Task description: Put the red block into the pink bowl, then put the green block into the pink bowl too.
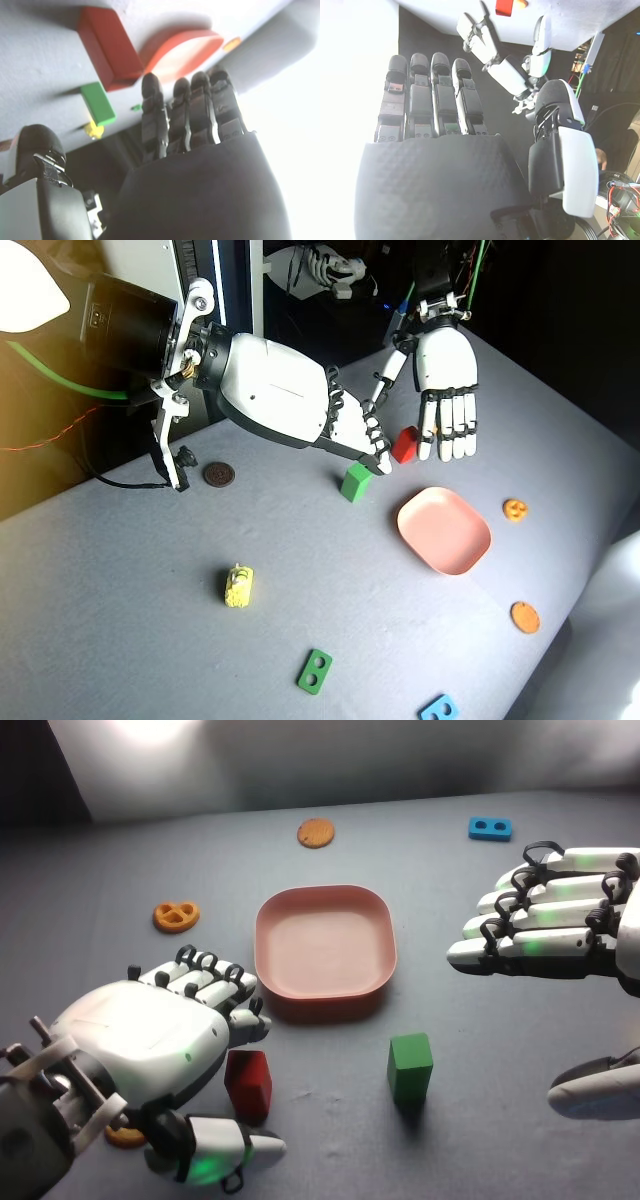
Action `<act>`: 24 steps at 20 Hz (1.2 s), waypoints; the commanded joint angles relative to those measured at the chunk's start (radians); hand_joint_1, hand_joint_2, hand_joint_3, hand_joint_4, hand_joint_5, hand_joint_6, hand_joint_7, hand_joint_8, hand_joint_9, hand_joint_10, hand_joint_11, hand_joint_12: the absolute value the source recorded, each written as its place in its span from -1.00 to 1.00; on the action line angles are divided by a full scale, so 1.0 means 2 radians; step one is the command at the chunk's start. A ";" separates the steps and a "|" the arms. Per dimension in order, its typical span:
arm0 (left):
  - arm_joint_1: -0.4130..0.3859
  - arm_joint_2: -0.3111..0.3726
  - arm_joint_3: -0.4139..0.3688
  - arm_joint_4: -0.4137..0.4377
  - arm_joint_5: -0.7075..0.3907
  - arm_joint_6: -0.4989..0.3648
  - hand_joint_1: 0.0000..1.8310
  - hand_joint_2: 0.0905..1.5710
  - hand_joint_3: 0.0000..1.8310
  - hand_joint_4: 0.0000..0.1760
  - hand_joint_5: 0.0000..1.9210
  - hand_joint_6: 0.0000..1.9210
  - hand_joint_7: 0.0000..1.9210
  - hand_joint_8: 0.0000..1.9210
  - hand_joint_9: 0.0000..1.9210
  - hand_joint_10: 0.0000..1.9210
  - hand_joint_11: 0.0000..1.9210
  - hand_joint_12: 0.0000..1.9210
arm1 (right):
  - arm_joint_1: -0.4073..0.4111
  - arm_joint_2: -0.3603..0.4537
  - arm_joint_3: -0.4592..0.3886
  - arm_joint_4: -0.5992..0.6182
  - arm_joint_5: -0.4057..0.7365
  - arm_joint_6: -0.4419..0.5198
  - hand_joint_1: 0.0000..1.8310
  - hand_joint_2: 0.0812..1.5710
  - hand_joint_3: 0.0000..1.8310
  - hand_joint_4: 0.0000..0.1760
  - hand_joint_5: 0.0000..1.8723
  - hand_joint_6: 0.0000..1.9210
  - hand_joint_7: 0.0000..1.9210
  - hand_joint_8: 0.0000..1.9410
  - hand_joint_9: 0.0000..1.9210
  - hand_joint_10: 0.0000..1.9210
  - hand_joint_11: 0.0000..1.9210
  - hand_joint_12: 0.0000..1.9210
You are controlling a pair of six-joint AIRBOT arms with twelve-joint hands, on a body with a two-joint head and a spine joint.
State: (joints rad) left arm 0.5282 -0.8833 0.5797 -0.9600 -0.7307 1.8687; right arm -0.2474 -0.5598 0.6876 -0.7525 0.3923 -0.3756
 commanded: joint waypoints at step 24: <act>0.012 -0.025 0.034 0.043 -0.045 -0.027 -0.21 0.31 -1.00 -0.89 -0.44 -0.99 -0.85 -0.99 -1.00 -1.00 -1.00 -1.00 | 0.005 0.004 -0.001 0.015 0.049 0.000 -0.87 0.45 -1.00 -1.00 -0.75 -1.00 -0.77 -1.00 -0.81 -1.00 -1.00 -0.51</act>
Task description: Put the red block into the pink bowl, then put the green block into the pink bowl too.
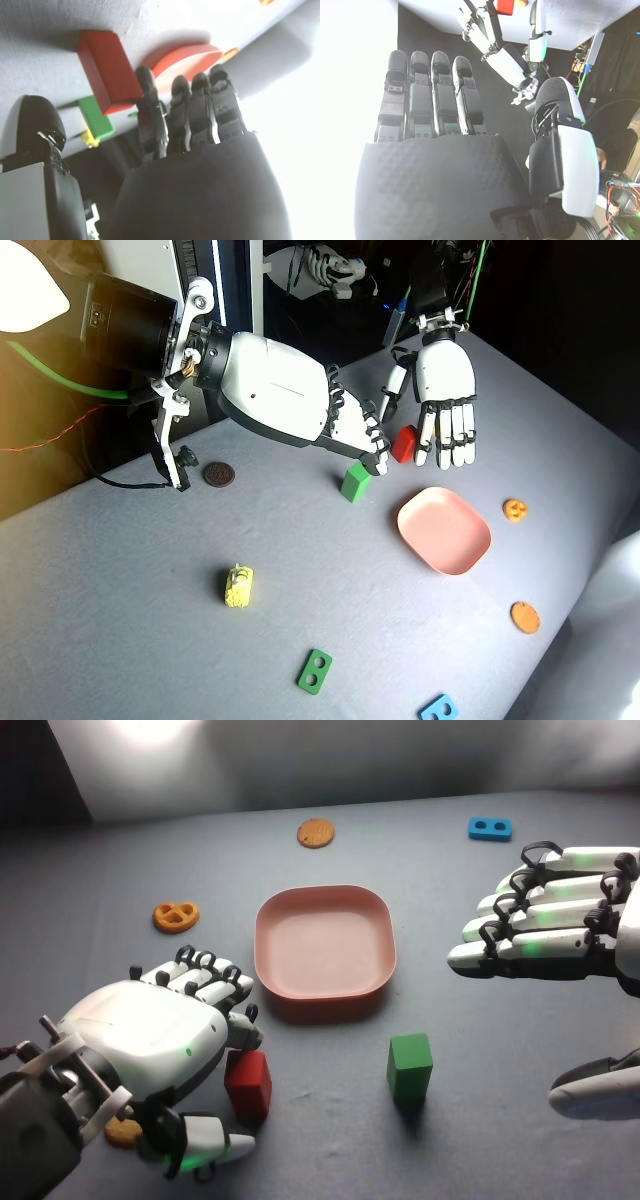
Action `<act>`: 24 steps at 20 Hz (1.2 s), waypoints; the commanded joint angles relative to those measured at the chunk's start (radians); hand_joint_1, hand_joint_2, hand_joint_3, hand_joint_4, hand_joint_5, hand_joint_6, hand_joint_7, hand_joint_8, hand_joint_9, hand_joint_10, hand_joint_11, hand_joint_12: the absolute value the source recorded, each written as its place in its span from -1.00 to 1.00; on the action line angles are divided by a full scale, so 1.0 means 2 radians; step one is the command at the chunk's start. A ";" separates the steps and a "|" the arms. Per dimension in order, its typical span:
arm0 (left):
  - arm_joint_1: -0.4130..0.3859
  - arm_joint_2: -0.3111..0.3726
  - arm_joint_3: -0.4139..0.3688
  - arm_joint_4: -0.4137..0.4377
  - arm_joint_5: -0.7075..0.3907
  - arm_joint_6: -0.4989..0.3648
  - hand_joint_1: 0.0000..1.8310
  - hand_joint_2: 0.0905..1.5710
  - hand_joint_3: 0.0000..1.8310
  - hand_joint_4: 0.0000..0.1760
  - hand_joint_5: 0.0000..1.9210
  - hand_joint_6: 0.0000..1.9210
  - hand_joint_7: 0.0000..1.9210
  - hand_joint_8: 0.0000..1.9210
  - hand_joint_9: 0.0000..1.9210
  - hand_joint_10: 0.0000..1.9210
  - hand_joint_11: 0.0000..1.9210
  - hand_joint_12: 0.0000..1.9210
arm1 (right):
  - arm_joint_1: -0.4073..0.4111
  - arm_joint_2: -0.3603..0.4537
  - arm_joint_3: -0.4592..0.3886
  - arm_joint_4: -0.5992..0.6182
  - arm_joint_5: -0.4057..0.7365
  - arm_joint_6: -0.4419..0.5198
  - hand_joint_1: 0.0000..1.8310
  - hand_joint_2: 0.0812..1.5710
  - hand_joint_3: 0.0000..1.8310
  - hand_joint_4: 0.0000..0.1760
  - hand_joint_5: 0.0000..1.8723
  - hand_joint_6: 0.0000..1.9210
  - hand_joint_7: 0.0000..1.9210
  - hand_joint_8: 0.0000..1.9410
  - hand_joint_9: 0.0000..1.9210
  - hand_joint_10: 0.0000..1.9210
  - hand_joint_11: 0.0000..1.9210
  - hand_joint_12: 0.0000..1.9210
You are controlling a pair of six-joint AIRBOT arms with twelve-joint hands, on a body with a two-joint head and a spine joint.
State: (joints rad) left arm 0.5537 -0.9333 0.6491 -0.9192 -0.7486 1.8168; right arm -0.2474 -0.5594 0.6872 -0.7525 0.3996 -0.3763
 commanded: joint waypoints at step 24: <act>-0.011 -0.021 0.014 0.018 -0.048 -0.006 0.14 0.38 -1.00 0.27 0.04 -0.02 -0.69 -0.99 -0.93 -1.00 -0.99 -0.99 | 0.005 0.004 -0.002 0.015 0.047 0.000 -0.84 0.43 -1.00 -1.00 -0.69 -1.00 -0.71 -1.00 -0.76 -1.00 -1.00 -0.35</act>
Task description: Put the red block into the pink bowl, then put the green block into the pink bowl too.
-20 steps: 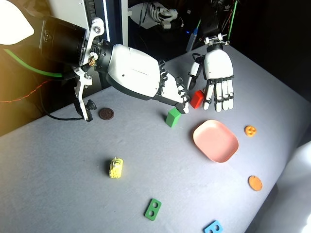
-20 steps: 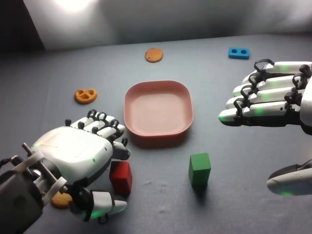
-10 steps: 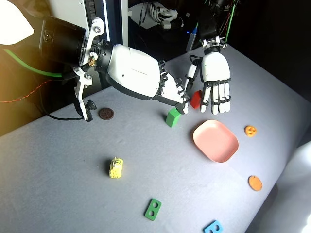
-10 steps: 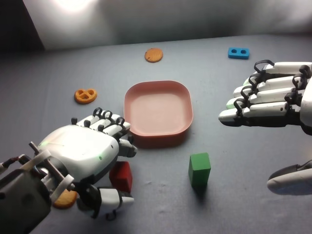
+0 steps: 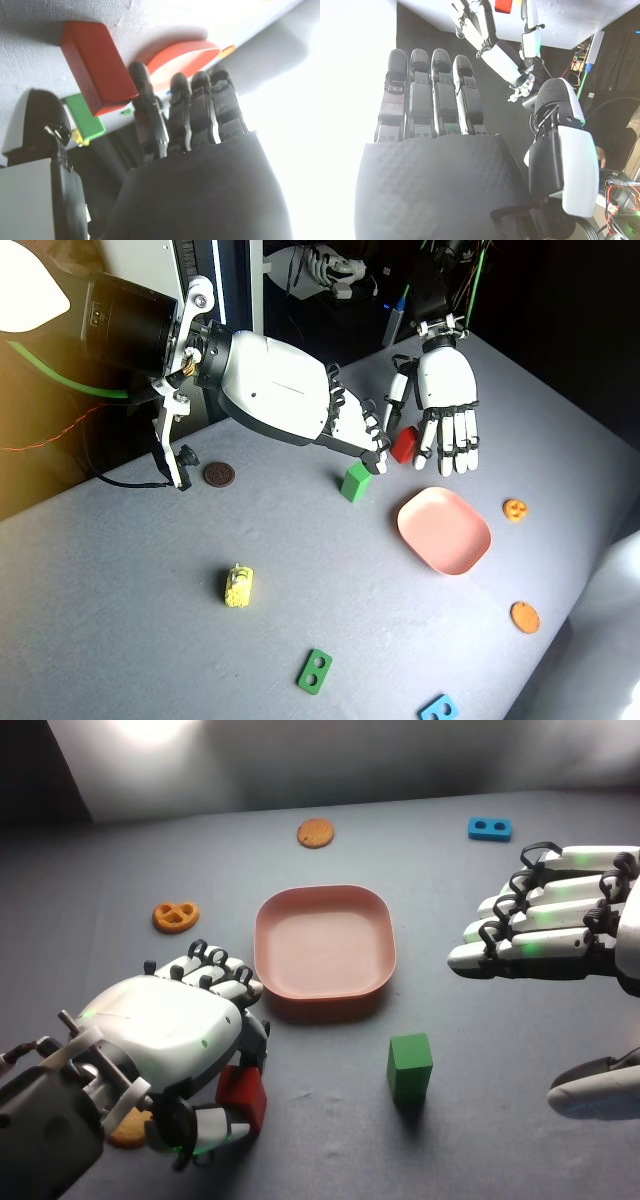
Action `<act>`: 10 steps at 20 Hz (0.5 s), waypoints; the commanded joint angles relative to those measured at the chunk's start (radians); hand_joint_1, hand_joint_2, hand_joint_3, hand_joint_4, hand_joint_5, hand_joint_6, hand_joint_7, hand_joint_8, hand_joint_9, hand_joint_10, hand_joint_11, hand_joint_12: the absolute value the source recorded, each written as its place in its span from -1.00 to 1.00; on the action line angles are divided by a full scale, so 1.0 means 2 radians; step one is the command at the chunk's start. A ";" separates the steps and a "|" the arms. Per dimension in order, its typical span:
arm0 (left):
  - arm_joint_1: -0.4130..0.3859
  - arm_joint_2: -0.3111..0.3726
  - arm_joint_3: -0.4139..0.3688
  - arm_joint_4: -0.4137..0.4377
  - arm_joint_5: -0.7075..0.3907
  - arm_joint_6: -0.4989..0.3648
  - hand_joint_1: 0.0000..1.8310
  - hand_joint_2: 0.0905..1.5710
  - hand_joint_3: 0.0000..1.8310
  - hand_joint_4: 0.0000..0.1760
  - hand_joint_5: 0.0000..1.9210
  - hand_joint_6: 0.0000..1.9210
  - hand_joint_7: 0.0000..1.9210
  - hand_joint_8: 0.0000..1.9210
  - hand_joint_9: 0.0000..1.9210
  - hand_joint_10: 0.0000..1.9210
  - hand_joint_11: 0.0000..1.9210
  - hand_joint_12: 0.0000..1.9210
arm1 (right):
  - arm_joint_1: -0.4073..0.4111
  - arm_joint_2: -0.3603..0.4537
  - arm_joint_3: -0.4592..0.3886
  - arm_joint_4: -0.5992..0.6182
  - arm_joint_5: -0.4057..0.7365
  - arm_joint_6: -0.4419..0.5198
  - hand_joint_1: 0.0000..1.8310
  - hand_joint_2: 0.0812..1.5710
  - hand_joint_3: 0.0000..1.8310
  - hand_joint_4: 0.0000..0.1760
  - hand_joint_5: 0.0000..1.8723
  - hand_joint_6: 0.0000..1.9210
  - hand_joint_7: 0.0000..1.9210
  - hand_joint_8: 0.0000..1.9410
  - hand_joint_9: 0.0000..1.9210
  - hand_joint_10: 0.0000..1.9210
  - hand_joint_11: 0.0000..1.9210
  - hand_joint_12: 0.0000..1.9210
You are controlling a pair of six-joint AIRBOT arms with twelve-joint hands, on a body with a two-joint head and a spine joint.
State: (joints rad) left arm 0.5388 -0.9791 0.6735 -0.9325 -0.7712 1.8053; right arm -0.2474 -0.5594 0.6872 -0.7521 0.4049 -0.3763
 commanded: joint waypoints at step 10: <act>-0.031 0.004 0.003 0.017 -0.026 0.014 0.15 0.34 -1.00 0.41 0.09 -0.09 -0.73 -1.00 -0.95 -1.00 -1.00 -1.00 | 0.004 0.004 -0.002 0.015 0.046 0.000 -0.85 0.45 -1.00 -1.00 -0.72 -0.99 -0.73 -0.99 -0.77 -0.99 -1.00 -0.42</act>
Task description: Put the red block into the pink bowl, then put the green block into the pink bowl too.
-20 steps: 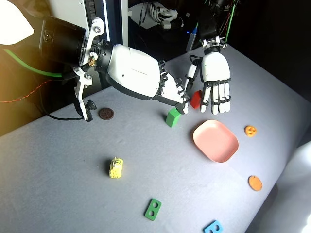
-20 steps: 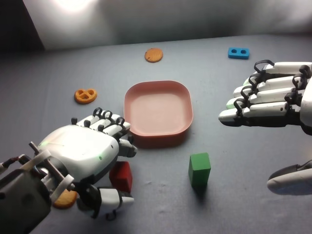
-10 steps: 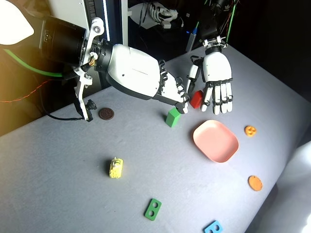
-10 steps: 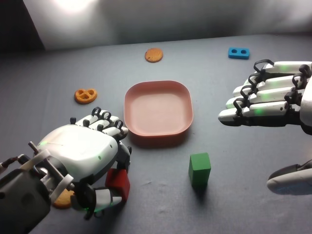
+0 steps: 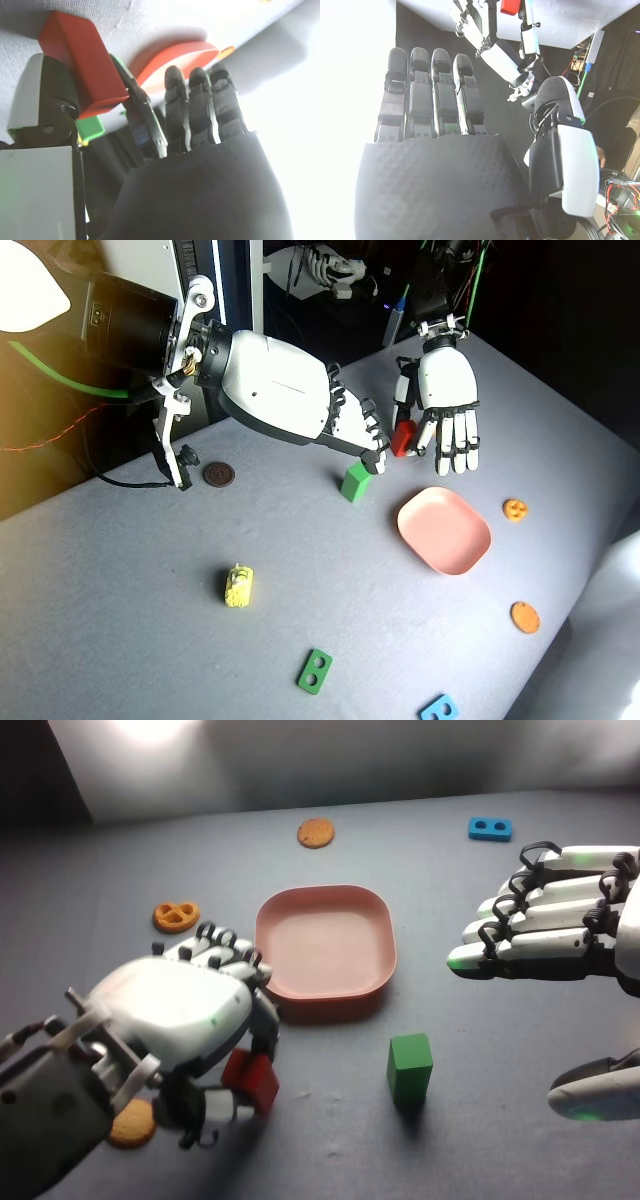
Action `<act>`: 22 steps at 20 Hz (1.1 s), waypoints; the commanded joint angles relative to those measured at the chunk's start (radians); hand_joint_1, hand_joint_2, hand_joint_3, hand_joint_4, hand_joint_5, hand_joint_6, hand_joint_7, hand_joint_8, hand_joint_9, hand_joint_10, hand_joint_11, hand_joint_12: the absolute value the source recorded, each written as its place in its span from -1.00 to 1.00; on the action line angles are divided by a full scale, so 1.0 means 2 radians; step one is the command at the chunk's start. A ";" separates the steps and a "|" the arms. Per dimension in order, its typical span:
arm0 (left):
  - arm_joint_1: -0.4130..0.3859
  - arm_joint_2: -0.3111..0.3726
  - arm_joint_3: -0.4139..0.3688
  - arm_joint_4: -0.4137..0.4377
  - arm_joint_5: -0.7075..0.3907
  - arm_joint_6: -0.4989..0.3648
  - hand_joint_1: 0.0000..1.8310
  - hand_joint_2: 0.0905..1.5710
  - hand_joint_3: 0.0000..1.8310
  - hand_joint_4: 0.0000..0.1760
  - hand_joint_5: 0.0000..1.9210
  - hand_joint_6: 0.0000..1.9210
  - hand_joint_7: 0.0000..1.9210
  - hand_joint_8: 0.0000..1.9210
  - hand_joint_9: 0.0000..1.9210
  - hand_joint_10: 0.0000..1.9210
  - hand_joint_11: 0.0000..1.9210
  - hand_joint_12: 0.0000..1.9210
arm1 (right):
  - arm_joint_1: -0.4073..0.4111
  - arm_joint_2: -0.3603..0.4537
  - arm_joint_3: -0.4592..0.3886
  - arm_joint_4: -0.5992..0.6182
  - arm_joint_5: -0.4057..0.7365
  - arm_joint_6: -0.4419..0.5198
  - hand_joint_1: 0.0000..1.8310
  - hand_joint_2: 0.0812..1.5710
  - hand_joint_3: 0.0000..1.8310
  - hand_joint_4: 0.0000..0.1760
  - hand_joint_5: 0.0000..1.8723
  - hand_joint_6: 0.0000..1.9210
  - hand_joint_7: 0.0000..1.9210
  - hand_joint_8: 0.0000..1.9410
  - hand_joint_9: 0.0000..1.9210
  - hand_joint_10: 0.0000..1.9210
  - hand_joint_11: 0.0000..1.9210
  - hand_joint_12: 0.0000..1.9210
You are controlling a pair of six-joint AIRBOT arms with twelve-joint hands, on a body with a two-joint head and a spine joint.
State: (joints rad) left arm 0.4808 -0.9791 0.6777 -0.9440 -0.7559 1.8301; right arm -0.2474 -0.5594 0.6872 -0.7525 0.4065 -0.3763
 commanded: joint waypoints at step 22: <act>-0.119 -0.055 0.135 0.043 0.053 -0.019 0.08 0.42 -0.99 1.00 -0.05 0.12 -0.86 -1.00 -1.00 -1.00 -1.00 -1.00 | 0.004 0.004 -0.002 0.015 0.048 -0.001 -0.88 0.47 -1.00 -1.00 -0.67 -0.99 -0.70 -1.00 -0.74 -1.00 -1.00 -0.37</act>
State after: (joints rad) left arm 0.2543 -1.1007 0.9535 -0.8982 -0.5751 1.7901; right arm -0.2474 -0.5594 0.6861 -0.7525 0.4107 -0.3786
